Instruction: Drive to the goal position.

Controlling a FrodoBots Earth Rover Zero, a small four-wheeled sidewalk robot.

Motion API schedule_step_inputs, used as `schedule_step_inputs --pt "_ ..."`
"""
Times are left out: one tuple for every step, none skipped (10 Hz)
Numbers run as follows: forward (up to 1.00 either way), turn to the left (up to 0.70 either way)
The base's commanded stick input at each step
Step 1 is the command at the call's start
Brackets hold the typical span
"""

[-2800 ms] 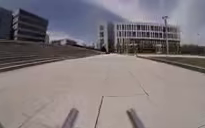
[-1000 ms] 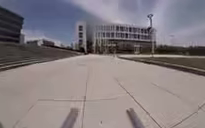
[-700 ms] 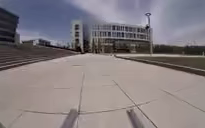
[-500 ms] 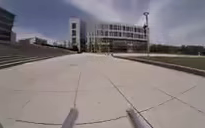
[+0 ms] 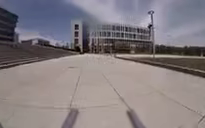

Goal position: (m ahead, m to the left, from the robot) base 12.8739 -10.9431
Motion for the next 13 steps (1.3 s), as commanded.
schedule_step_inputs --pt "1.00 -0.39" --pt "1.00 -0.39" --pt "1.00 -0.39" --pt "1.00 -0.21" --pt "1.00 -0.03" --pt "1.00 0.00" --pt "1.00 0.00" --pt "1.00 0.00" --pt "1.00 0.00" --pt "1.00 0.00" --pt "1.00 0.00" --pt "1.00 0.00" --pt "1.00 0.00"
